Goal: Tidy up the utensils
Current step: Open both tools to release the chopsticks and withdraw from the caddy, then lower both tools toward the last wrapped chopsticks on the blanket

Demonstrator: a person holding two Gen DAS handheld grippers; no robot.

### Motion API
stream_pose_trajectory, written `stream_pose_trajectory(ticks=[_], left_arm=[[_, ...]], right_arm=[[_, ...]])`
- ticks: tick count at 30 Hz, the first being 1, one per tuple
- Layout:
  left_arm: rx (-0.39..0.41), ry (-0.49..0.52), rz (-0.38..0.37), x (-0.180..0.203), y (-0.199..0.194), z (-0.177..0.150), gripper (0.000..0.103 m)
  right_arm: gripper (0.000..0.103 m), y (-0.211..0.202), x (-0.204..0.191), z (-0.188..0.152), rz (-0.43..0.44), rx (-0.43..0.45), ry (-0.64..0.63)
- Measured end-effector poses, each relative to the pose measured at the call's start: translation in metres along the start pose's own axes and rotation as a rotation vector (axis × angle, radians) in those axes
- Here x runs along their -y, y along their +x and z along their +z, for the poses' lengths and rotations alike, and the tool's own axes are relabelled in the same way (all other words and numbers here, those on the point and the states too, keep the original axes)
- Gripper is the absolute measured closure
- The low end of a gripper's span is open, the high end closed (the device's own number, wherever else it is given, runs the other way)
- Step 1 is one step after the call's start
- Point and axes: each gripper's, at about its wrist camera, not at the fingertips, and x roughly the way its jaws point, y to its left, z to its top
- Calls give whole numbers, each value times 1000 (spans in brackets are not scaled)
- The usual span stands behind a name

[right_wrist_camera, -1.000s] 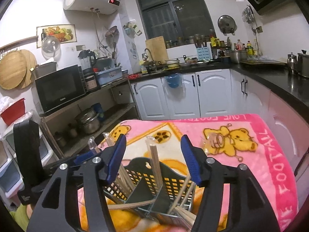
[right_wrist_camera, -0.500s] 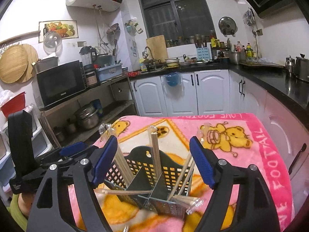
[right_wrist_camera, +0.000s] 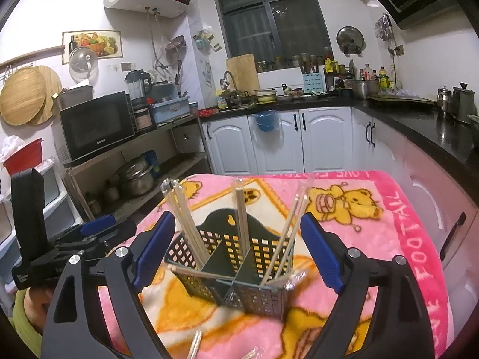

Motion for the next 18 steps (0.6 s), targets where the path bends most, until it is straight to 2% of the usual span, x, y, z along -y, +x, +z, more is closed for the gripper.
stream_pose_trajectory(ticks=[7,18], left_arm=[[-16,-7,3,-1,-8,-11,11],[-79,-17,4,-1,-8,-41,11]], right_arm=[[19,-13,-3,-14,-2,-21,-8],[19,-19,-10,-52,18,-124,-37]])
